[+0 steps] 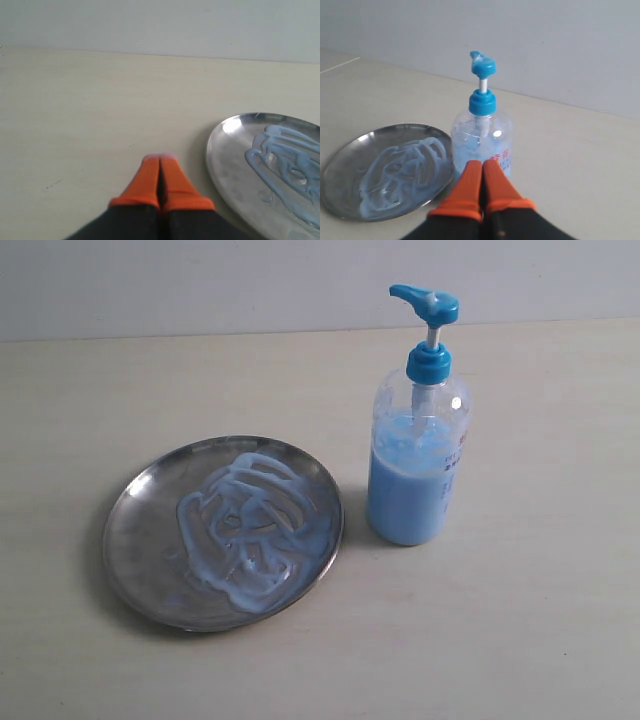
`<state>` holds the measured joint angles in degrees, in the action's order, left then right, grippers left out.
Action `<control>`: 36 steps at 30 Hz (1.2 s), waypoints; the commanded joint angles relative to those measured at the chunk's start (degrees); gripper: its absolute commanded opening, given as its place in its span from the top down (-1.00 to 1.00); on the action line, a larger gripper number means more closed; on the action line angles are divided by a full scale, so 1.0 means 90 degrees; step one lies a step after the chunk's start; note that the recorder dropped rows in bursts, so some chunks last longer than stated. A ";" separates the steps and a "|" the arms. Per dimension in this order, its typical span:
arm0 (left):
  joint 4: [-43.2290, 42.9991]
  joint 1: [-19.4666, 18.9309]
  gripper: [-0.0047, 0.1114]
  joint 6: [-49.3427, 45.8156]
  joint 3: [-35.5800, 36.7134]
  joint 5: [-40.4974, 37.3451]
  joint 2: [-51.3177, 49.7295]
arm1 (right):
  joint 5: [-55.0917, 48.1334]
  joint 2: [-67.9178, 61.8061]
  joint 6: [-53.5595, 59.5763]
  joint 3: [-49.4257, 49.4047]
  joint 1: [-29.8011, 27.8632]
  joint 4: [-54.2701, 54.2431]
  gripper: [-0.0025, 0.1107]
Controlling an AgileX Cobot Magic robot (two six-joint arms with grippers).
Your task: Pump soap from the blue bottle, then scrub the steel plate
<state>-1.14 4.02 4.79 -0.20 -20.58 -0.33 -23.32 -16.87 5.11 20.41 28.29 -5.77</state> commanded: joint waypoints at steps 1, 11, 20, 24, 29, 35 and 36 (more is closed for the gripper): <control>-0.0046 -0.0008 0.92 -0.0007 0.0022 0.0035 0.0036 | -0.0025 0.0323 -0.0096 -0.0256 -0.0499 0.0144 0.96; -0.0046 -0.0008 0.92 -0.0007 0.0022 0.0035 0.0036 | 0.0058 0.1263 -0.0896 -0.1109 -0.1571 0.0753 0.96; -0.0046 -0.0008 0.92 -0.0007 0.0022 0.0035 0.0036 | 0.0419 0.1875 -0.1609 -0.1874 -0.1808 0.1419 0.96; -0.0046 -0.0008 0.92 -0.0007 0.0022 0.0035 0.0036 | 0.0408 0.1875 -0.1639 -0.2063 -0.1808 0.1573 0.96; -0.0046 -0.0008 0.92 -0.0007 0.0022 0.0035 0.0036 | 0.0493 0.1875 -0.1772 -0.2267 -0.1808 0.1650 0.96; -0.0046 -0.0008 0.92 -0.0007 0.0022 0.0035 0.0036 | 0.0651 0.1875 -0.1856 -0.2267 -0.1808 0.1666 0.96; -0.0046 -0.0008 0.92 -0.0007 0.0022 0.0035 0.0036 | 0.0651 0.1875 -0.1856 -0.2267 -0.1808 0.1666 0.96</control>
<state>-1.28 4.02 4.79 -0.20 -20.58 -0.33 -18.71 -0.35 -11.33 0.26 12.30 8.70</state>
